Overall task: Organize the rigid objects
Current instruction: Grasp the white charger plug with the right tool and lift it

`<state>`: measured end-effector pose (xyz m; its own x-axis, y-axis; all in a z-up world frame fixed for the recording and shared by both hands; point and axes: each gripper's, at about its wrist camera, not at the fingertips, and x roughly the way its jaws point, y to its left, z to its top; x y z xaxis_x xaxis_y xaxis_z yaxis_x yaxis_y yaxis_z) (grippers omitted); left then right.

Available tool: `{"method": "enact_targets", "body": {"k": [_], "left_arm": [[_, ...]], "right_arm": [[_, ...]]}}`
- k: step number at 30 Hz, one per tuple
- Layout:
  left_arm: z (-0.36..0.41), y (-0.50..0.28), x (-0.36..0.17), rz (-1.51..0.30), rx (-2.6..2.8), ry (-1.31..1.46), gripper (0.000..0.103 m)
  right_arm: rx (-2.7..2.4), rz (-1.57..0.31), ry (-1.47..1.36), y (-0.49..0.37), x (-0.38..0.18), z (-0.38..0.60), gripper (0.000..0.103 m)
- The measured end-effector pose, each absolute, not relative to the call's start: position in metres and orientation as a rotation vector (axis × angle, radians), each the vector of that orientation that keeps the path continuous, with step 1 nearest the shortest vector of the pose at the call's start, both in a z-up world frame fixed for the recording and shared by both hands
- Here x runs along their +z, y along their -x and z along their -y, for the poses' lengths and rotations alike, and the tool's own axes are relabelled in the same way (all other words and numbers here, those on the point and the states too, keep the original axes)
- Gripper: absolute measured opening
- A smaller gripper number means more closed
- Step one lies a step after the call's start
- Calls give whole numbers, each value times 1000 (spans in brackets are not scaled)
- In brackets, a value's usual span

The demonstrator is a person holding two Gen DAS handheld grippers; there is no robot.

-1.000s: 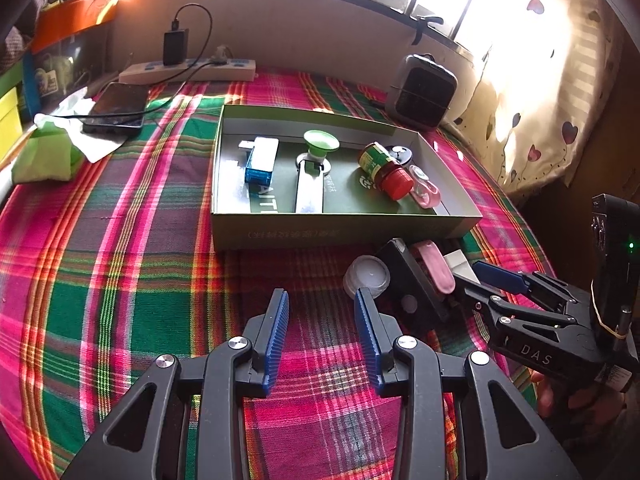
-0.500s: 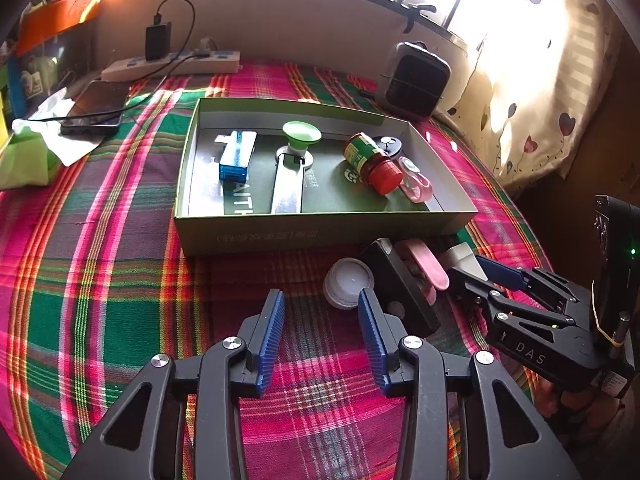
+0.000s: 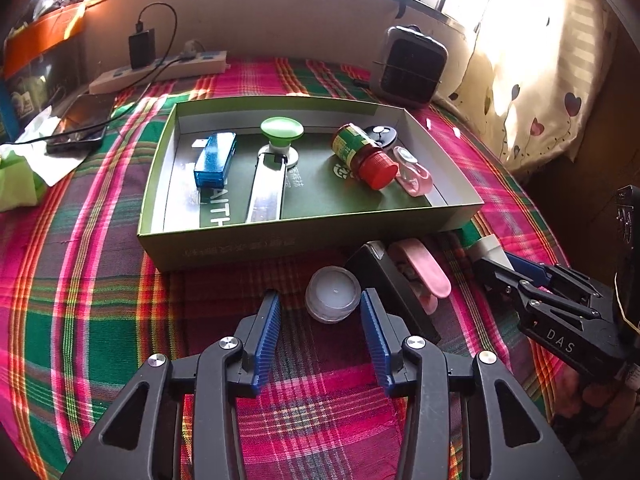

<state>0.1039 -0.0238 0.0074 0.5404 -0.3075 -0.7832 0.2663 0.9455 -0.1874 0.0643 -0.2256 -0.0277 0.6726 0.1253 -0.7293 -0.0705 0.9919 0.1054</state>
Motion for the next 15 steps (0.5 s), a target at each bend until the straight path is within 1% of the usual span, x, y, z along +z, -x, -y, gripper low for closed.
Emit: {"method": "enact_targets", "body": {"k": [15], "left_arm": [[36, -110, 6, -899, -288, -49, 40]], "right_arm": [[119, -823, -98, -64, -28, 230, 35]]}}
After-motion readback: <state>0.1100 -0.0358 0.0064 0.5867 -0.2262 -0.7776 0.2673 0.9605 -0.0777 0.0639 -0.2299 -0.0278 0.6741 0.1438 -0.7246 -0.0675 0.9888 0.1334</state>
